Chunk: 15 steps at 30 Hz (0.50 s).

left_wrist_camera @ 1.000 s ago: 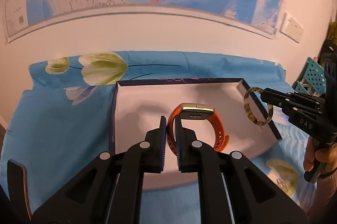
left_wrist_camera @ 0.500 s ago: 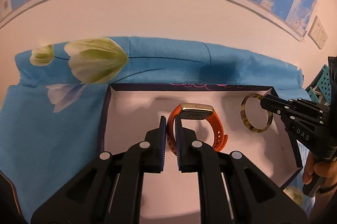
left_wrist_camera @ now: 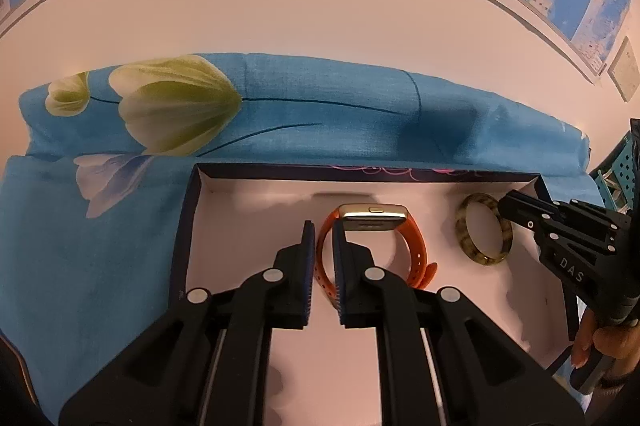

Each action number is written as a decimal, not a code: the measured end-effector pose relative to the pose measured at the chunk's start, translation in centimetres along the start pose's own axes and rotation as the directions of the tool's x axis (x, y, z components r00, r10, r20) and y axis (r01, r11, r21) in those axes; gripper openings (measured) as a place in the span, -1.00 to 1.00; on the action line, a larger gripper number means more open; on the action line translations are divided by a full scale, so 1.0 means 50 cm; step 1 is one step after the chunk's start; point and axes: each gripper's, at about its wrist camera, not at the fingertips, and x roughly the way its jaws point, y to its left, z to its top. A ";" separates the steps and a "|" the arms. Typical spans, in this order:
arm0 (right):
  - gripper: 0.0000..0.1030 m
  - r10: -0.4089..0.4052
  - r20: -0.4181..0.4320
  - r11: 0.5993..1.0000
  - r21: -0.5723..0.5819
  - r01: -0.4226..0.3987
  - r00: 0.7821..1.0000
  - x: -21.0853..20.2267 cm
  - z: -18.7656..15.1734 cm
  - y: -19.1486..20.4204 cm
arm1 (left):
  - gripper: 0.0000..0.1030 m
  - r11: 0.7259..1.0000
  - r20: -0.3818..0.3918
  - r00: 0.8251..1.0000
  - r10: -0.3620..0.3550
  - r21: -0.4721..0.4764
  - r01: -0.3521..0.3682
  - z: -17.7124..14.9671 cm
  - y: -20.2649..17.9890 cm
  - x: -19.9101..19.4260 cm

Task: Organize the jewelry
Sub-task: 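Carry the watch with the left tool into the navy box while the right tool releases the bangle there, then move the right tool to the clear crystal bead bracelet and grasp it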

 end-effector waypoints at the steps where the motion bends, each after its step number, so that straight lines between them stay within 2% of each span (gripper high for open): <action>1: -0.78 -0.003 0.008 1.000 -0.001 0.003 1.000 -0.004 0.000 0.001 | -0.47 1.000 -0.002 1.000 -0.001 -0.002 0.001 0.001 0.001 -0.001; 3: -0.58 -0.009 0.025 1.000 -0.009 0.009 1.000 -0.017 -0.003 0.004 | -0.39 1.000 0.019 1.000 0.004 -0.005 -0.004 -0.002 0.002 -0.011; 5: -0.38 -0.012 0.059 1.000 -0.014 0.013 0.998 -0.040 -0.008 0.005 | -0.20 1.000 0.045 0.999 -0.003 0.006 0.003 -0.007 0.001 -0.033; 6: -0.23 -0.009 0.080 1.000 -0.016 0.011 0.997 -0.054 -0.011 0.005 | 0.00 1.000 0.066 0.998 0.002 0.004 -0.003 -0.008 0.003 -0.045; 10: -0.01 0.053 0.174 0.998 -0.034 -0.047 0.983 -0.137 -0.046 0.005 | 0.20 0.999 0.185 0.983 0.013 0.034 -0.020 -0.032 0.000 -0.122; 12: 0.08 0.073 0.210 0.997 -0.049 -0.064 0.975 -0.171 -0.068 0.009 | 0.25 0.997 0.248 0.968 0.023 0.061 -0.040 -0.056 0.000 -0.169; 15: 0.18 0.123 0.259 0.992 -0.073 -0.107 0.958 -0.227 -0.120 0.015 | 0.31 0.994 0.305 0.952 0.017 0.098 -0.049 -0.097 -0.006 -0.226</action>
